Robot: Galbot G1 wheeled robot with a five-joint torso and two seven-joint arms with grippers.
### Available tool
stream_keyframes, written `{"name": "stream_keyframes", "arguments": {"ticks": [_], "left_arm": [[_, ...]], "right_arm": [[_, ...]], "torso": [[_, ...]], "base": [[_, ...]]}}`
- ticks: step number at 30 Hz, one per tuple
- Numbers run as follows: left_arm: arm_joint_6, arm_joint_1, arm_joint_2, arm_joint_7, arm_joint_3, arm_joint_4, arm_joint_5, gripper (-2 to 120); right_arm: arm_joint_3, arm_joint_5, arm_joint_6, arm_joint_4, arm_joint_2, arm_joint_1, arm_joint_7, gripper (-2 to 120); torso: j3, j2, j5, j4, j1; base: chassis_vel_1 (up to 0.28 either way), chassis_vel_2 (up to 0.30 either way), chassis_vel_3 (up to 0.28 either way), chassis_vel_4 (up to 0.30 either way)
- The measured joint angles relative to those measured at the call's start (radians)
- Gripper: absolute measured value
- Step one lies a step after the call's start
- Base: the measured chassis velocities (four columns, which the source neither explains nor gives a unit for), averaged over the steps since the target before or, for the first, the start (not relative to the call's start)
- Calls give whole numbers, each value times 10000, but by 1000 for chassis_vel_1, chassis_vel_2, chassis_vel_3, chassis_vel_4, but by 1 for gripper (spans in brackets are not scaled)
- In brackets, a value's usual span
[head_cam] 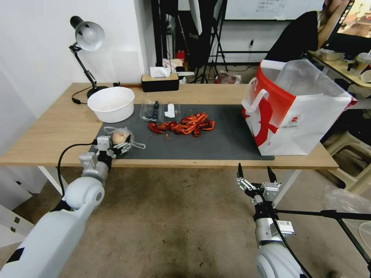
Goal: Pick up the trash from the table and place it into the takeout bag.
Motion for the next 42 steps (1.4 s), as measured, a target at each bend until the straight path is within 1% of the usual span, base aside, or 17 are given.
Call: {"name": "stream_keyframes", "arguments": {"ticks": [6, 9, 10, 13, 14, 17, 18, 20, 24, 30, 32, 33, 36, 37, 39, 40, 42], "left_arm": [[438, -95, 54, 114, 32, -22, -278, 94], [671, -183, 49, 180, 56, 23, -416, 83], [671, -183, 49, 180, 56, 23, -416, 83], [817, -262, 45, 228, 72, 100, -508, 68], [817, -262, 45, 228, 72, 100, -508, 68], [879, -298, 48, 292, 73, 149, -519, 55], [879, -298, 48, 292, 73, 149, -519, 55], [880, -321, 78, 392, 73, 195, -499, 43], [816, -330, 115, 497, 70, 213, -454, 33], [-26, -438, 217, 1307, 78, 270, -204, 9], [-601, -633, 302, 1808, 171, 315, -234, 3], [-601, -633, 302, 1808, 171, 315, -234, 3], [-1364, -1004, 449, 2595, 380, 469, -472, 3], [-1364, -1004, 449, 2595, 380, 469, -472, 3], [-1908, -1413, 543, 3265, 607, 628, -806, 3], [-1908, -1413, 543, 3265, 607, 628, -806, 3], [-2325, -1969, 669, 4034, 969, 763, -1217, 3]], "right_arm": [[21, -1, 0, -5, -2, 14, 9, 100], [48, 0, 12, -20, -19, 16, 21, 100], [48, 0, 12, -20, -19, 16, 21, 100], [67, 5, 40, -59, -24, 15, 29, 100], [67, 5, 40, -59, -24, 15, 29, 100], [69, 11, 53, -81, -19, 16, 34, 100], [69, 11, 53, -81, -19, 16, 34, 100], [70, 14, 58, -115, -11, 31, 44, 100], [70, 15, 60, -128, 4, 40, 51, 100], [68, 13, 71, -154, 39, 43, 55, 100], [68, 3, 82, -158, 61, 42, 55, 100], [68, 3, 82, -158, 61, 42, 55, 100], [69, -12, 91, -167, 85, 39, 56, 100], [69, -12, 91, -167, 85, 39, 56, 100], [68, -34, 98, -183, 99, 38, 57, 100], [68, -34, 98, -183, 99, 38, 57, 100], [68, -44, 100, -185, 107, 40, 58, 100]], "torso": [[0, 0, 0, 0, -1], [0, 0, 0, -1, 0], [0, 0, 0, -1, 0], [0, 1, 0, 0, -1], [0, 1, 0, 0, -1], [0, 0, 1, -1, -1], [0, 0, 1, -1, -1], [0, 1, 1, 0, -1], [0, 0, 0, 0, 0], [0, 1, 0, 0, -1], [0, 0, 0, 0, -1], [0, 0, 0, 0, -1], [0, 0, 1, 0, -1], [0, 0, 1, 0, -1], [0, 0, 0, -1, -1], [0, 0, 0, -1, -1], [0, 1, 2, 0, -1]], "base": [[0, 0, 0, 0], [0, 0, 0, 0], [0, 0, 0, 0], [0, 0, 0, 0], [0, 0, 0, 0], [0, 0, 0, 0], [0, 0, 0, 0], [0, 0, 0, 0], [0, 0, 0, 0], [0, 0, 0, 0], [0, 0, 0, 0], [0, 0, 0, 0], [0, 0, 0, 0], [0, 0, 0, 0], [0, 0, 0, 0], [0, 0, 0, 0], [0, 0, 0, 0]]}}
